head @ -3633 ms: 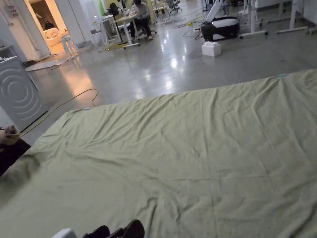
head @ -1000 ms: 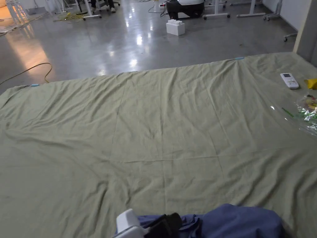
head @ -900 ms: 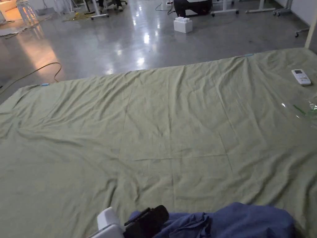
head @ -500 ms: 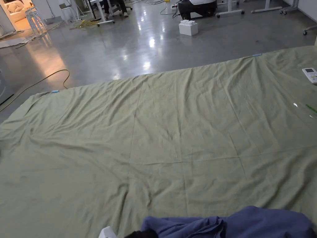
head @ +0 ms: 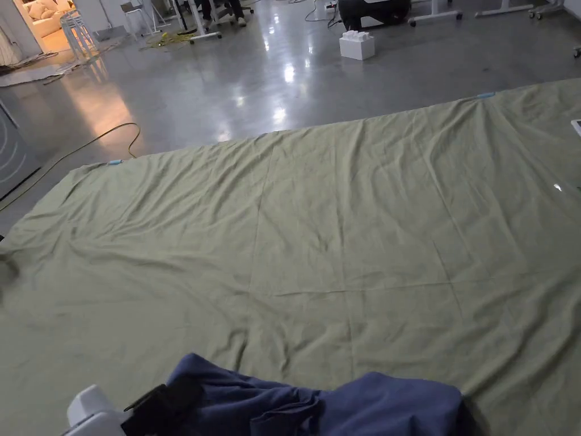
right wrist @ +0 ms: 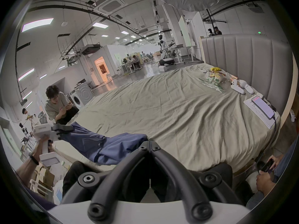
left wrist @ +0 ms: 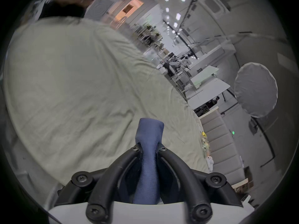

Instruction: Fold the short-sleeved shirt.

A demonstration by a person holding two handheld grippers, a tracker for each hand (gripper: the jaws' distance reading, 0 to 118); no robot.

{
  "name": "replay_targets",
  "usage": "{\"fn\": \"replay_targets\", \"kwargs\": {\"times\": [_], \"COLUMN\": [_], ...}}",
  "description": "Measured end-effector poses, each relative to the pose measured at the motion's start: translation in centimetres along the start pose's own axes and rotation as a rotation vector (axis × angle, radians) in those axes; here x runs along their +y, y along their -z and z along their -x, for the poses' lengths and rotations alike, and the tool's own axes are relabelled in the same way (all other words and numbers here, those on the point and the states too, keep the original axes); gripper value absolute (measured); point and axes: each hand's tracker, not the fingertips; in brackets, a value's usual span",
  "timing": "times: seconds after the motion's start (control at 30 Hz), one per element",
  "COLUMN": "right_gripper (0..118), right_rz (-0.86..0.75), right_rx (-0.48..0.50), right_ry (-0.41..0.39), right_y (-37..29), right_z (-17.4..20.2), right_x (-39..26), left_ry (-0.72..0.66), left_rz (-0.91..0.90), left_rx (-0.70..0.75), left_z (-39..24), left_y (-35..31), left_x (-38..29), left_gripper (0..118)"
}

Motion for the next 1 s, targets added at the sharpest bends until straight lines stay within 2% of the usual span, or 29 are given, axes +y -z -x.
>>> {"fn": "replay_targets", "kwargs": {"times": [0.17,0.33,0.4,0.43,0.47,0.5,0.53,0.57,0.6,0.67,0.73,0.77,0.8,0.83,0.9,0.97,1.0], "right_gripper": [0,0,0,0,0,0,0,0,0,0,0,0,0,0,0,0,0], "right_rz": [-0.010,-0.004,-0.006,-0.006,-0.010,-0.008,-0.004,-0.003,-0.001,0.007,0.013,0.016,0.015,0.014,0.013,0.013,0.016], "right_rx": [-0.004,-0.034,-0.056,-0.070,-0.076,-0.081,-0.079,-0.076,-0.074,-0.075,-0.073,-0.072,-0.073,-0.074,-0.074,-0.075,-0.077], "right_ry": [0.023,-0.001,0.016,0.032,0.046,0.058,0.066,0.067,0.067,0.061,0.055,0.055,0.055,0.057,0.066,0.066,0.064], "right_y": [-0.4,-1.6,-1.9,-2.1,-2.1,-2.2,-2.2,-2.3,-2.3,-2.2,-2.2,-2.1,-2.1,-2.1,-2.1,-2.4,-2.4], "right_z": [0.1,-0.7,-1.2,-1.5,-1.7,-1.8,-2.1,-2.2,-2.2,-2.4,-2.6,-2.7,-2.7,-2.8,-2.8,-2.5,-2.4], "right_x": [-0.1,-0.6,-1.0,-1.3,-1.5,-1.6,-1.7,-1.8,-1.8,-1.8,-1.8,-1.7,-1.7,-1.9,-1.9,-1.9,-2.0], "left_ry": [0.114,0.201,0.171,0.162,0.162,0.160,0.150,0.153,0.182,0.196,0.102,0.067,0.051,0.054,0.042,0.033,0.029], "left_rz": [0.088,0.313,0.372,0.357,0.353,0.376,0.381,0.363,0.288,0.193,0.160,0.169,0.202,0.252,0.335,0.456,0.486], "left_rx": [-0.126,-0.117,-0.113,-0.103,-0.101,-0.114,-0.130,-0.151,-0.201,-0.213,-0.162,-0.164,-0.179,-0.181,-0.136,-0.253,-0.253], "left_z": [-7.9,-13.2,-13.9,-14.2,-14.4,-14.6,-15.2,-15.5,-15.6,-15.4,-14.6,-13.9,-13.3,-12.9,-12.8,-12.6,-12.9], "left_y": [3.4,11.2,13.6,14.2,14.6,14.9,14.0,13.3,12.0,10.2,9.4,9.6,10.2,11.0,13.1,15.2,16.3], "left_x": [-5.6,-13.4,-15.5,-16.2,-16.2,-16.3,-15.4,-14.8,-13.4,-11.3,-10.1,-10.1,-10.6,-11.4,-13.9,-16.2,-17.6], "left_gripper": [13,13,16,24,40,64,76,80,81,80,76,64,30,6,6,5,5]}}
